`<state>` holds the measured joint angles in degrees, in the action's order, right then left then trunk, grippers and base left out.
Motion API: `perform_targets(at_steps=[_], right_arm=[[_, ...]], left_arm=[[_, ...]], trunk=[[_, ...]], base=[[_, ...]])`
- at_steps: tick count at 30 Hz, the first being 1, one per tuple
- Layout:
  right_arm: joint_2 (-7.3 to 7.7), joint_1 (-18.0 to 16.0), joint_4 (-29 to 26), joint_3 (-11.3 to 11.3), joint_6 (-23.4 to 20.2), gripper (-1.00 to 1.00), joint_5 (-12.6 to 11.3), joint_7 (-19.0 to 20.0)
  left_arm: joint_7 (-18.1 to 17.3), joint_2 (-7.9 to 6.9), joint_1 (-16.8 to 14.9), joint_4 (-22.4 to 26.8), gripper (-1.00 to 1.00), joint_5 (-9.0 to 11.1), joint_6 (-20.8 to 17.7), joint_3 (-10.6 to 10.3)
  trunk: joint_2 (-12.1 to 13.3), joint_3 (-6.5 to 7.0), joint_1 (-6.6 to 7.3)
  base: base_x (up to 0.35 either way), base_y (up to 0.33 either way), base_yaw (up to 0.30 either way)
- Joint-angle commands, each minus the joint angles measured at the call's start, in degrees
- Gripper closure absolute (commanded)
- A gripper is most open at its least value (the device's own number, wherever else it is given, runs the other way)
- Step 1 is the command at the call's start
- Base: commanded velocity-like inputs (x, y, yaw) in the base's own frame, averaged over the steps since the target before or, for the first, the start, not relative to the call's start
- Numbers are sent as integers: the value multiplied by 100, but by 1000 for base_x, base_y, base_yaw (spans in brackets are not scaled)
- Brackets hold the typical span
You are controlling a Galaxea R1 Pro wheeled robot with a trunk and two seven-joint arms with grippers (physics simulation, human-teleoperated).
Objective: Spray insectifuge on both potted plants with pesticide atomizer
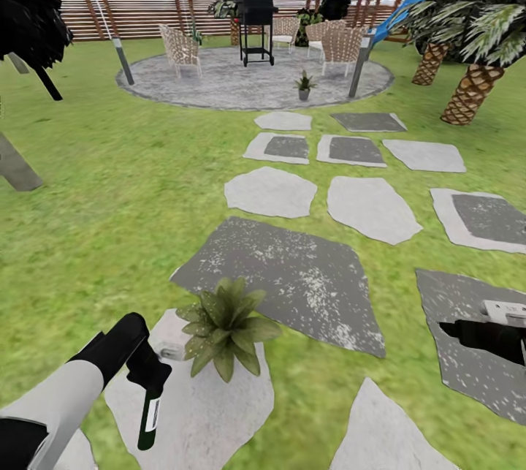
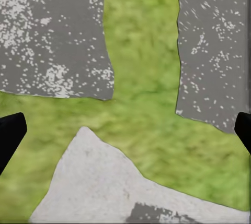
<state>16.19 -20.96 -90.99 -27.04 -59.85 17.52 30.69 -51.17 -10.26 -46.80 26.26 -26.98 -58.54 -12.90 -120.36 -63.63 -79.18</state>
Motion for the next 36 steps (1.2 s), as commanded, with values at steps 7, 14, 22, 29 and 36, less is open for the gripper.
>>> perform_targets(at_steps=[7, 14, 22, 29, 36], right_arm=[[-2, -4, -5, -3, -15, -100, 58, 60], [-2, -4, 1, -3, -15, -100, 58, 60], [6, -4, 2, -5, -15, -100, 61, 57], [3, -4, 2, -3, -15, -100, 62, 53], [2, -4, 2, 2, -15, -100, 66, 56]], left_arm=[[-60, -24, -88, 11, 100, -54, -21, -9], [-60, 10, -261, 19, 100, -50, -31, -2], [-69, 121, -363, 12, 100, -45, -35, -18], [-69, 130, -350, 5, 100, -45, -35, -20], [-69, 123, -341, 2, 100, -45, -35, 18]], trunk=[[-2, 45, 3], [-2, 101, 3], [-2, 110, 3], [-2, 110, 3], [-2, 110, 3]], base=[[-49, -55, 9], [-2, -2, 0], [-1, -50, 0], [-79, -281, 122], [-122, -305, 187]])
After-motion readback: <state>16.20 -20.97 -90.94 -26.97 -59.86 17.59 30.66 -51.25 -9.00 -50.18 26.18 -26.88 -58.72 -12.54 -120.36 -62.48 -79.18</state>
